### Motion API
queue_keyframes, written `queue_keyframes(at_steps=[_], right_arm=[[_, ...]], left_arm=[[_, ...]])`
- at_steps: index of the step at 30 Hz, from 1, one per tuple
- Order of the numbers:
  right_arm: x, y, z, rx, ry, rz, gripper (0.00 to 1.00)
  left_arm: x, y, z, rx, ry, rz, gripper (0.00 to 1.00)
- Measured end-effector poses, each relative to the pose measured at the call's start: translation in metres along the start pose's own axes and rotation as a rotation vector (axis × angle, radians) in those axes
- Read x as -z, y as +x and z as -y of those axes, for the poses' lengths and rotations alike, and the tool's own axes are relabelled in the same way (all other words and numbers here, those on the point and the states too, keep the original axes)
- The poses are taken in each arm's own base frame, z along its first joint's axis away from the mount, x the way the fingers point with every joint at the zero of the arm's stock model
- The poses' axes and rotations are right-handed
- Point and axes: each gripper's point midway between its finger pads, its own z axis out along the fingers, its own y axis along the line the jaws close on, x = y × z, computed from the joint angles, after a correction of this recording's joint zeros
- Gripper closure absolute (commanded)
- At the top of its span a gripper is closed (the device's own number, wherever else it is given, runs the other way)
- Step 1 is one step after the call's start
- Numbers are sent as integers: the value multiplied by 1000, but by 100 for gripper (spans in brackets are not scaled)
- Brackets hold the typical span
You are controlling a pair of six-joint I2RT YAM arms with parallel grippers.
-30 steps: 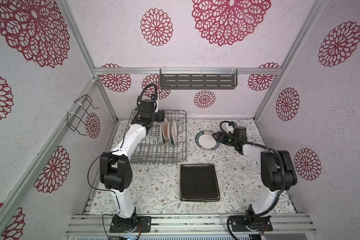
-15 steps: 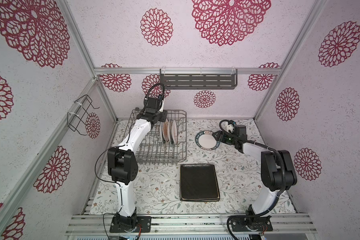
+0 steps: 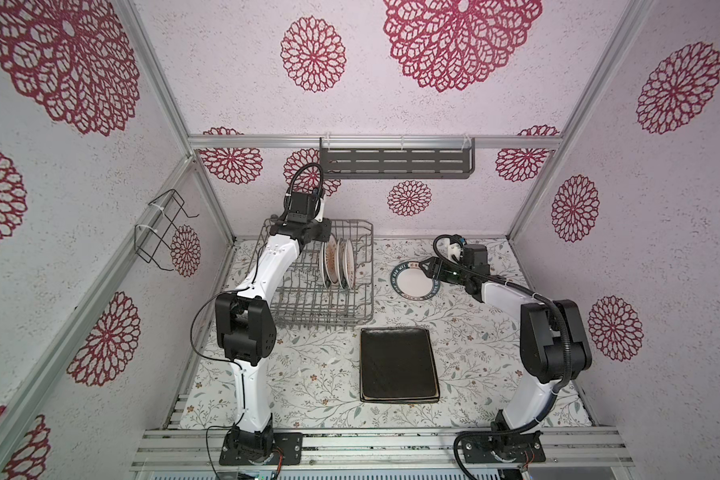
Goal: Unload the plates from the dish rack
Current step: 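Close the left gripper on the sunburst plate rim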
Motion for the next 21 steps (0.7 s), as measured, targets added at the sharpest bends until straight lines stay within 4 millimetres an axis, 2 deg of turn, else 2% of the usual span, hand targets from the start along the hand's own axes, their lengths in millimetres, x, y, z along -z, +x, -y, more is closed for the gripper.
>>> queue_keyframes(at_steps=[10,21], right_arm=[[-1,1,-1,0,-1,-5,25],[-1,2,-3,2,-3,-7,25]], left_arm=[[-26,17,5,5,31,-52,74],[-32,25,6,10,39,-85,79]])
